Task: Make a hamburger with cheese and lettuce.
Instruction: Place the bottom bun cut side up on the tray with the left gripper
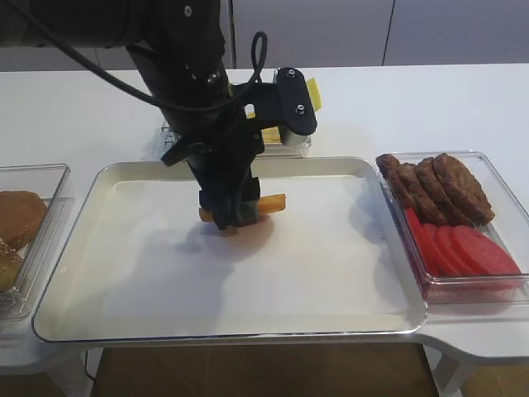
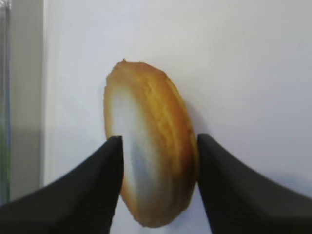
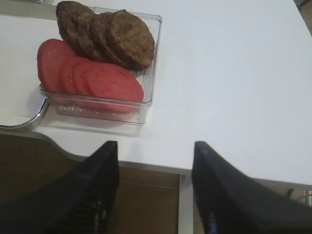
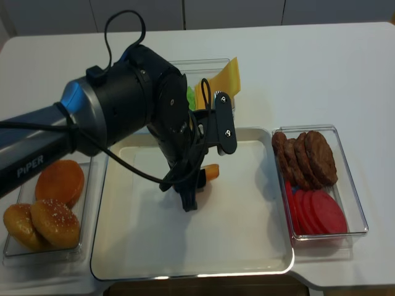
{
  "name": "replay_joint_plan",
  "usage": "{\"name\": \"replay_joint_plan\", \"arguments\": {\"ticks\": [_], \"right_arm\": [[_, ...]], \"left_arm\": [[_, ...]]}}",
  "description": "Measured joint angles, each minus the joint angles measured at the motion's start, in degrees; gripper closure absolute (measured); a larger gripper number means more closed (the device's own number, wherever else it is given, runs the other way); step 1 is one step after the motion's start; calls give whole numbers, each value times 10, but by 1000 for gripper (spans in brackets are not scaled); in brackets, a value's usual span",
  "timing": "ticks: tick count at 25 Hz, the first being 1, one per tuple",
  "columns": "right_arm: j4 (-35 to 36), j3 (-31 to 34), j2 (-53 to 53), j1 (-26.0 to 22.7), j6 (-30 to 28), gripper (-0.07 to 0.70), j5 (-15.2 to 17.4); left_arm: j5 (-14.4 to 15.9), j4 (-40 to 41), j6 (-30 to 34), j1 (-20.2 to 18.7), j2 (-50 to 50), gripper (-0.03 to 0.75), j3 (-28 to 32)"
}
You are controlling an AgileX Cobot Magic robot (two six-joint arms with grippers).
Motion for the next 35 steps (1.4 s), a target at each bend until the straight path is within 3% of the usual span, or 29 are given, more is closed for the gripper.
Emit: {"name": "replay_joint_plan", "arguments": {"ticks": [11,16,23,28,35], "right_arm": [[0,0,0,0,0,240,0],[0,0,0,0,0,240,0],[0,0,0,0,0,240,0],[0,0,0,0,0,240,0],[0,0,0,0,0,240,0]], "left_arm": [[37,-54,-24,0,0,304,0],[70,-42,-134,0,0,301,-17],[146,-5,-320,0,0,301,-60],[152,-14,-414,0,0,302,-64],[153,-87,-445,27,0,302,-64]]}}
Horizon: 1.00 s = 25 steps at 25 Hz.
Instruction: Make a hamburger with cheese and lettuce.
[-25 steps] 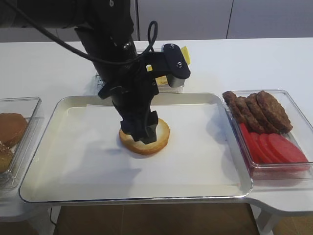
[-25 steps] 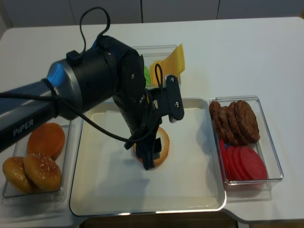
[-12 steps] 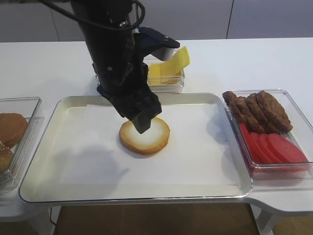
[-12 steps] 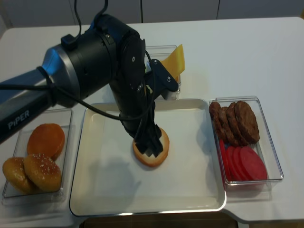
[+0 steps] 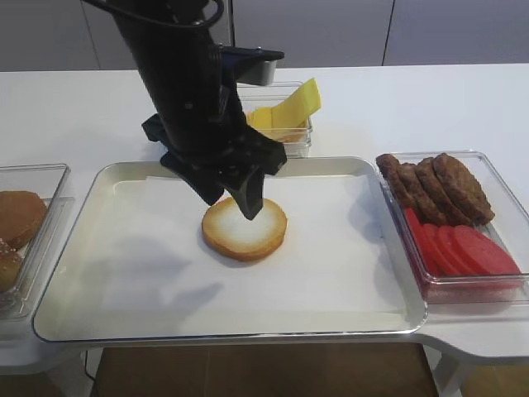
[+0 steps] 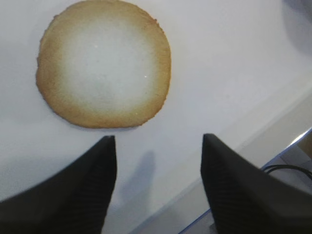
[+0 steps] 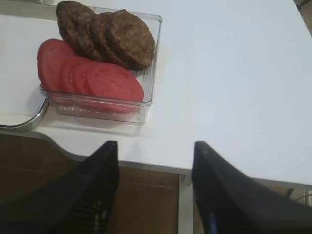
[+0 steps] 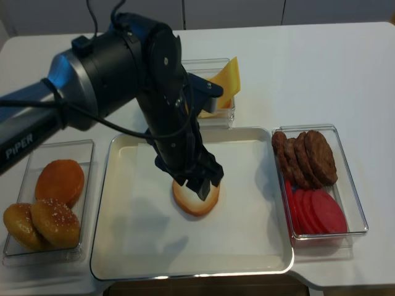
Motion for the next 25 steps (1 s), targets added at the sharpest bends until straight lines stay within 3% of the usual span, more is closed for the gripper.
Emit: {"name": "replay_joint_plan", "arguments": {"ticks": [17,25], "right_arm": [[0,0,0,0,0,240,0],[0,0,0,0,0,240,0]], "left_arm": [[6,48,-32,120,-132,302,2],[10,69,-33,176,-203,302,65]]}}
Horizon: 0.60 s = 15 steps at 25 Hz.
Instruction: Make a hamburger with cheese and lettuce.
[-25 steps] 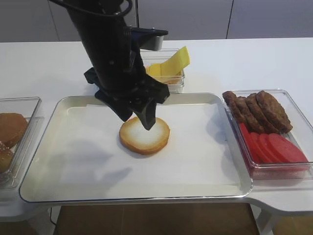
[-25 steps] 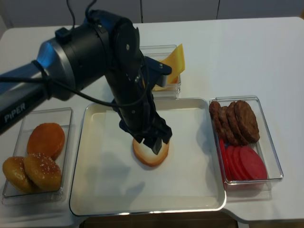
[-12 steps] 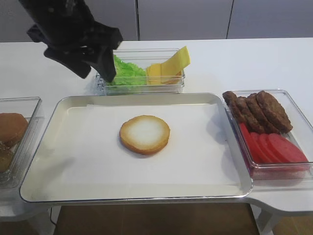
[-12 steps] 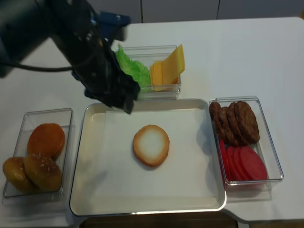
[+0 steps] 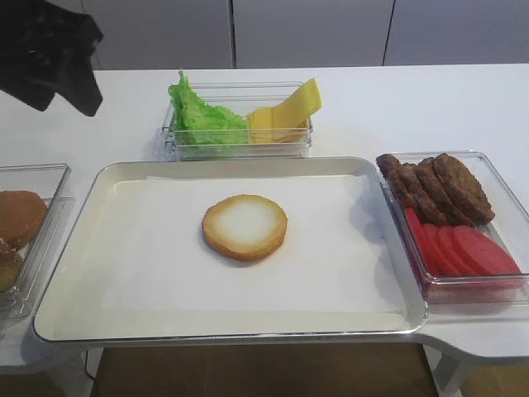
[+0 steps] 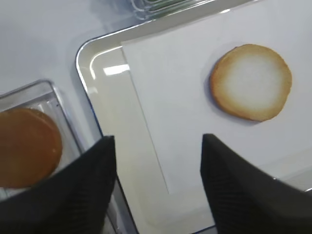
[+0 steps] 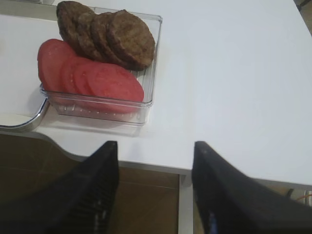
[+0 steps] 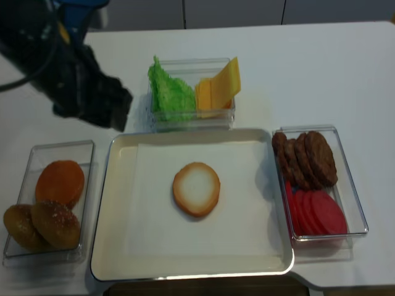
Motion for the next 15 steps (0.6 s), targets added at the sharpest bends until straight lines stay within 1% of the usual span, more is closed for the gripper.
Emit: {"name": "replay_joint_plan", "arguments": {"ticks": [5,15], "right_arm": [[0,0,0,0,0,240,0],[0,0,0,0,0,240,0]], "left_arm": [[1,21,1,18,-71,302,54],[5,66,-4,18,-243,302,174]]}}
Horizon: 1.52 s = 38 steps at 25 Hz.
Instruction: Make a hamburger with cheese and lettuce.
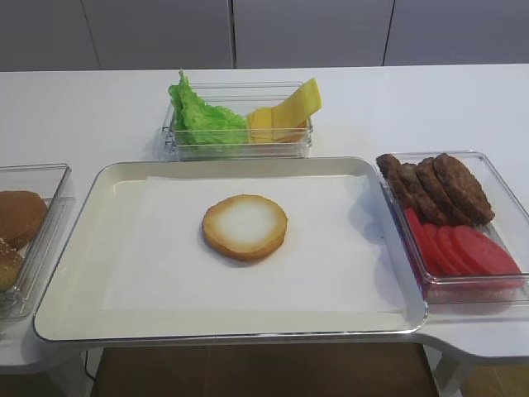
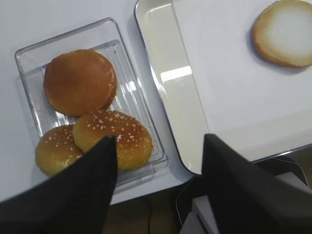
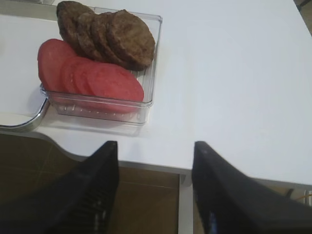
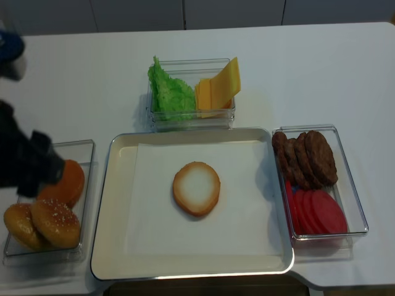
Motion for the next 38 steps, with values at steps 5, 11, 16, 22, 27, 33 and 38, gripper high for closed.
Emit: {"name": "replay_joint_plan", "arguments": {"ticks": [5,11,16,22,27,33,38], "right_arm": [[0,0,0,0,0,240,0],[0,0,0,0,0,240,0],[0,0,0,0,0,240,0],[0,0,0,0,0,240,0],[0,0,0,0,0,240,0],[0,0,0,0,0,240,0],[0,0,0,0,0,240,0]], "left_arm": [[3,3,-7,0,-97,302,48],[6,0,-6,0,-196,302,72],[10,-26,34,0,-264,302,96],[10,-67,83,0,-338,302,108],[11,-84,109,0,-395,302,157],[14,-84,113,0,-495,302,219],[17,-84,115,0,-560,302,257]]}}
